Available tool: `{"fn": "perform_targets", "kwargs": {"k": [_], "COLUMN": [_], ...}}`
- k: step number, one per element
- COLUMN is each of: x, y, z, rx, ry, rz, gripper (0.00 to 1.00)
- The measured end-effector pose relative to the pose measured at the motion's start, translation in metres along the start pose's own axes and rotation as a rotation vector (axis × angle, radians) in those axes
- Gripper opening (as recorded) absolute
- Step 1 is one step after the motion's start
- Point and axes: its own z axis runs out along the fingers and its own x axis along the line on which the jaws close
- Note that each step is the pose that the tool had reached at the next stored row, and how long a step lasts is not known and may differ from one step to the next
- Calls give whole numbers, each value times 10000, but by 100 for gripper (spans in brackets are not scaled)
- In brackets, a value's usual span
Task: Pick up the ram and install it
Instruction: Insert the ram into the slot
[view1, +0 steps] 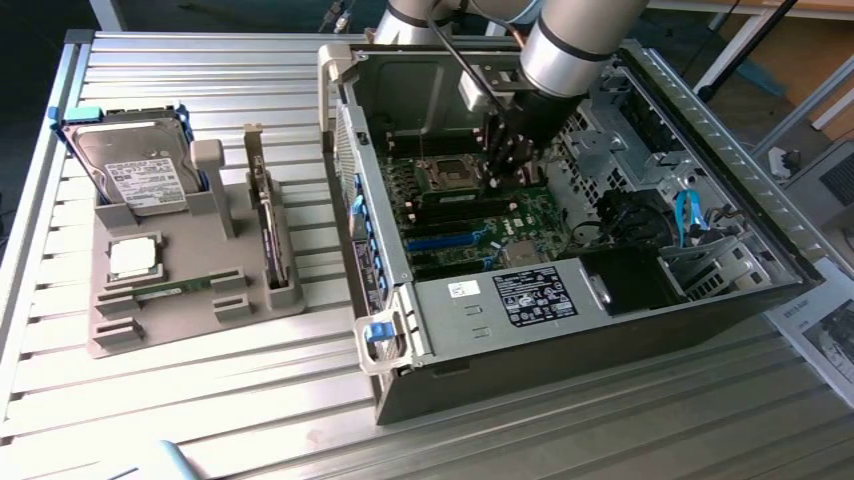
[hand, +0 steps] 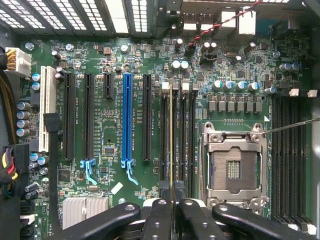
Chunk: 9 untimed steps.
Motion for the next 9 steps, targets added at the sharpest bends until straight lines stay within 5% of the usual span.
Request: {"fn": "perform_targets", "kwargs": {"k": [9], "x": [32], "y": [-3], "z": [51], "rx": [-1], "ry": [4], "rz": [0], "gripper": [12]}}
